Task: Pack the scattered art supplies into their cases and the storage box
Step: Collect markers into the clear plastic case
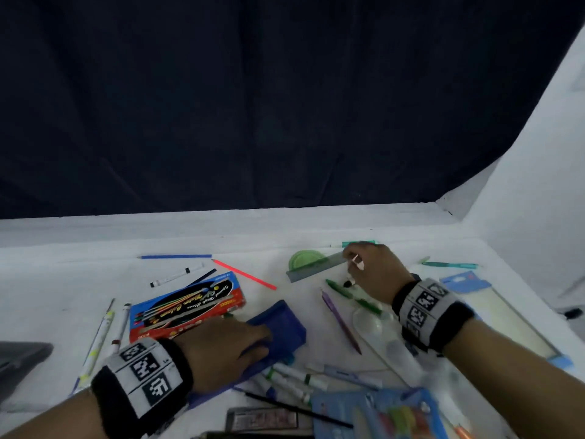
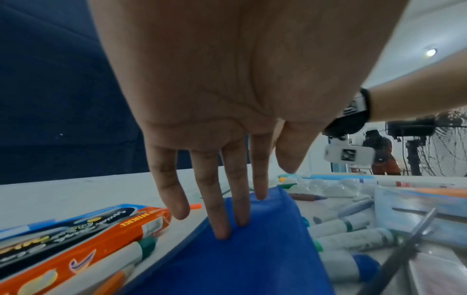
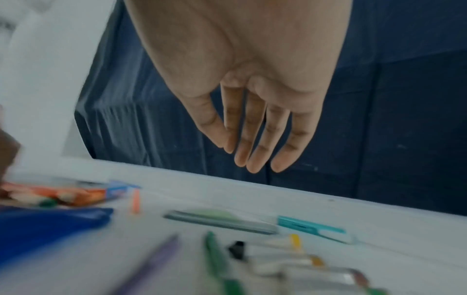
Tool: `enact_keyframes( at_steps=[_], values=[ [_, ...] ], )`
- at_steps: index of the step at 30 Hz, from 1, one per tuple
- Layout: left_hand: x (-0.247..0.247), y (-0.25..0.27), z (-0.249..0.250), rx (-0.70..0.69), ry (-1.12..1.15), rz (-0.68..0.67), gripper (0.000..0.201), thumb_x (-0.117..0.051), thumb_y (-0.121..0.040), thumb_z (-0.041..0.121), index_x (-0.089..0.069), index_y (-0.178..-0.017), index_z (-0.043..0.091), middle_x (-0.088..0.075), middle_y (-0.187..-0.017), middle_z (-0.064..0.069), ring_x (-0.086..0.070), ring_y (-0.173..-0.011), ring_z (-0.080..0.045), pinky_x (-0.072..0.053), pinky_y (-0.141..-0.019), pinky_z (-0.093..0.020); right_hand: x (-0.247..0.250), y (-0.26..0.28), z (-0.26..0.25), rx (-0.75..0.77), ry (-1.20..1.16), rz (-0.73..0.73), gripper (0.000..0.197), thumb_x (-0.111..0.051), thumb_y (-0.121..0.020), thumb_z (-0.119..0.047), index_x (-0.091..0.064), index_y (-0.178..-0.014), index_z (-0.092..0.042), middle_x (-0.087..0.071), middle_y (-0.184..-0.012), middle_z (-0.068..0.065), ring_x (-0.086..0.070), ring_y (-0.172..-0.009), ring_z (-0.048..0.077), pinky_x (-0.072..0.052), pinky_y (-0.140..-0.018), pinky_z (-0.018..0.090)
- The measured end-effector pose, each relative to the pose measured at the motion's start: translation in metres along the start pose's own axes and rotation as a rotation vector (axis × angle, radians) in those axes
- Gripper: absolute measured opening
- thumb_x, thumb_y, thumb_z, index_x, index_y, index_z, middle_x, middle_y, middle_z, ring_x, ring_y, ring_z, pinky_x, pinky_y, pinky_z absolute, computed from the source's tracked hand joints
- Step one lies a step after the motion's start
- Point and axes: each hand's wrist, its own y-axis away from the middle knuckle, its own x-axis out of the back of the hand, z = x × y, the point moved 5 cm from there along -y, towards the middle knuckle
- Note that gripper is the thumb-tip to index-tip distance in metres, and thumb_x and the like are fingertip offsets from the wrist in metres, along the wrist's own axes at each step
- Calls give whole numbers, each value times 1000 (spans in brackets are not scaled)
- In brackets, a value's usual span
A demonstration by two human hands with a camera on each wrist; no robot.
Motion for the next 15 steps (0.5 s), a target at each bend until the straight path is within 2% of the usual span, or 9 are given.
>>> enact_keyframes(
  at_steps=[3, 5, 7, 9, 11, 15],
  values=[
    [-1, -4, -1, 5, -10, -44, 33, -25, -101, 54, -43, -126, 40, -67, -114, 2, -63, -99, -18, -48, -89, -37, -12, -39, 40, -73, 171, -186, 30, -49, -93, -15, -58, -122, -14, -61, -120, 7, -58, -106, 27, -49, -90, 36],
    [-1, -5, -5, 19, 32, -45, 46, -16, -96, 61, -43, -127, 40, -67, -116, 4, -62, -102, -15, -46, -91, -36, -23, -61, 57, -84, 267, -276, 34, -45, -95, -14, -52, -128, -12, -56, -127, 10, -54, -112, 28, -47, -92, 36],
    [-3, -6, -10, 15, 85, -34, 49, -13, -93, 63, -43, -125, 42, -68, -114, 7, -63, -99, -11, -47, -89, -34, -33, -77, 69, -91, 325, -331, 38, -43, -95, -12, -48, -133, -12, -51, -131, 11, -50, -118, 29, -45, -96, 37],
    [-4, -7, -11, 18, 113, -25, 45, -16, -95, 61, -45, -123, 42, -69, -112, 9, -64, -97, -9, -48, -87, -34, -41, -87, 75, -68, 376, -344, 39, -44, -95, -14, -47, -134, -13, -49, -132, 10, -48, -120, 30, -44, -98, 39],
    [-3, -7, -11, 20, 121, -11, 45, -16, -95, 60, -47, -122, 41, -69, -111, 10, -64, -95, -7, -47, -86, -33, -47, -93, 75, -19, 447, -341, 37, -48, -93, -18, -50, -130, -14, -51, -128, 10, -52, -115, 30, -46, -95, 40],
    [0, -6, -7, 40, 142, 11, 52, -12, -94, 66, -45, -123, 39, -68, -104, 11, -62, -89, -6, -45, -81, -26, -57, -94, 69, 35, 613, -379, 33, -48, -93, -19, -52, -126, -14, -51, -128, 10, -51, -117, 28, -44, -94, 40]
  ],
)
